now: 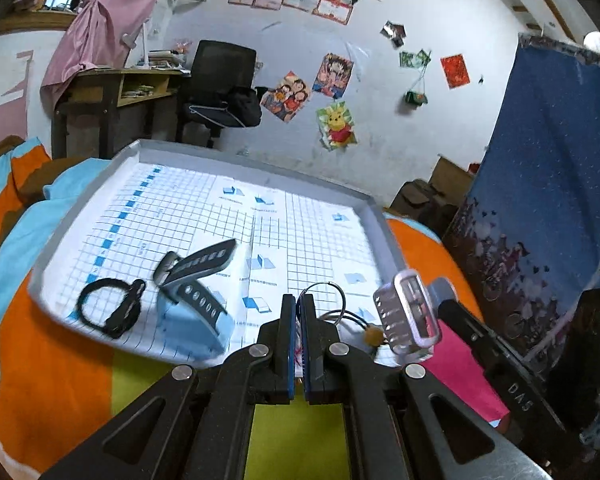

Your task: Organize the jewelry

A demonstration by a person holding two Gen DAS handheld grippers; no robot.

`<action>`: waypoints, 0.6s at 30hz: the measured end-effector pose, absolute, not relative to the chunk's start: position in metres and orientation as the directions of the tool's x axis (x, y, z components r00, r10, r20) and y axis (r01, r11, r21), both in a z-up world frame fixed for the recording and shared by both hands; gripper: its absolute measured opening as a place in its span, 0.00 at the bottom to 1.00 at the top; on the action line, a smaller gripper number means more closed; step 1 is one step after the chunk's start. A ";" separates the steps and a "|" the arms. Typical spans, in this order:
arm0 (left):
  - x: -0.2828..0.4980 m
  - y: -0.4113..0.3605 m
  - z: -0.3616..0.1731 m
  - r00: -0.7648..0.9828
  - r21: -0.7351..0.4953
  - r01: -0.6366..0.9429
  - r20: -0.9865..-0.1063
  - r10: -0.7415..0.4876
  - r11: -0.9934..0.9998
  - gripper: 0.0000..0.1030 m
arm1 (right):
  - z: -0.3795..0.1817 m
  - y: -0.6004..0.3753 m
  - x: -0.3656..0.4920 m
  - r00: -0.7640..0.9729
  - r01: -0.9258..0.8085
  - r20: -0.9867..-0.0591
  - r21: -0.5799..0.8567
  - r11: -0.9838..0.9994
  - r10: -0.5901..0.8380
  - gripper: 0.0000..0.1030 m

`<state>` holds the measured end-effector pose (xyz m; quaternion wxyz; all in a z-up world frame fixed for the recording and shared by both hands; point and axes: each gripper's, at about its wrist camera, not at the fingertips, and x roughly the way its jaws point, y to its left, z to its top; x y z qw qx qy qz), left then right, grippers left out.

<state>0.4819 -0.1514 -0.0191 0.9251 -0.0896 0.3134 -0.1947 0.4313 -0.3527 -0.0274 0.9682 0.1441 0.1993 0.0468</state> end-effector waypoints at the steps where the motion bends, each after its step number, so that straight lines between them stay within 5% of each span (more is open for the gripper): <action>1: 0.486 -0.155 -0.022 0.725 -0.274 0.304 -0.554 -0.408 0.912 0.03 | -0.029 -0.355 0.436 0.918 -0.026 -0.370 0.310 0.950 0.145 0.03; 7: 0.506 -0.171 -0.039 0.685 -0.226 0.302 -0.624 -0.376 0.926 0.03 | -0.043 -0.354 0.456 0.908 0.001 -0.400 0.304 0.953 0.126 0.03; 18: 0.502 -0.164 -0.034 0.691 -0.246 0.274 -0.622 -0.368 0.930 0.03 | -0.035 -0.358 0.451 0.915 0.032 -0.391 0.304 0.952 0.095 0.04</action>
